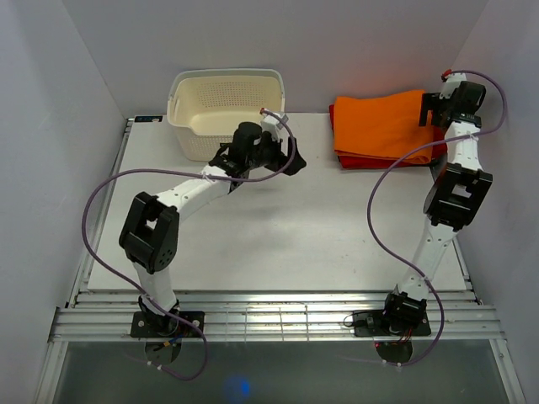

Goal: Fold and stack the trousers
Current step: Neatly place the folded trousers to the corner

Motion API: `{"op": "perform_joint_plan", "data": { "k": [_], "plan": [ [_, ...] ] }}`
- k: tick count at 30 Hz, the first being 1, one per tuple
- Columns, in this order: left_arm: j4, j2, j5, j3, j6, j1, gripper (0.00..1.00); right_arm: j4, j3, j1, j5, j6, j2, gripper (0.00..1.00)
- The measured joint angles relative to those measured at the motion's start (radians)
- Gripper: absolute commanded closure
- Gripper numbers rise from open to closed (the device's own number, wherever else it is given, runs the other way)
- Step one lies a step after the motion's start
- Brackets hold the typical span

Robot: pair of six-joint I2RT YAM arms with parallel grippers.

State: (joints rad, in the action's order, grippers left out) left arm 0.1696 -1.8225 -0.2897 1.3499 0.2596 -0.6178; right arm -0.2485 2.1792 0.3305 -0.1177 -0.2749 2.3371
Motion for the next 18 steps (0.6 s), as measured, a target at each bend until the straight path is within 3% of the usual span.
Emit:
{"op": "perform_joint_plan", "data": {
  "k": [3,6,11,18],
  "plan": [
    [-0.237,-0.002,-0.043,0.114,0.021,0.070,0.02,-0.044,-0.079,-0.001,-0.043,-0.025,-0.077,0.10],
    [-0.373,0.004,-0.129,0.187,0.039,0.161,0.02,-0.110,-0.225,-0.001,-0.121,-0.056,-0.231,0.10],
    [-0.533,0.053,-0.223,0.133,0.006,0.285,0.02,-0.229,-0.432,-0.003,-0.253,-0.099,-0.503,0.10],
    [-0.761,0.217,-0.269,0.037,-0.142,0.333,0.02,-0.455,-0.734,-0.005,-0.413,-0.157,-0.848,0.10]
  ]
}}
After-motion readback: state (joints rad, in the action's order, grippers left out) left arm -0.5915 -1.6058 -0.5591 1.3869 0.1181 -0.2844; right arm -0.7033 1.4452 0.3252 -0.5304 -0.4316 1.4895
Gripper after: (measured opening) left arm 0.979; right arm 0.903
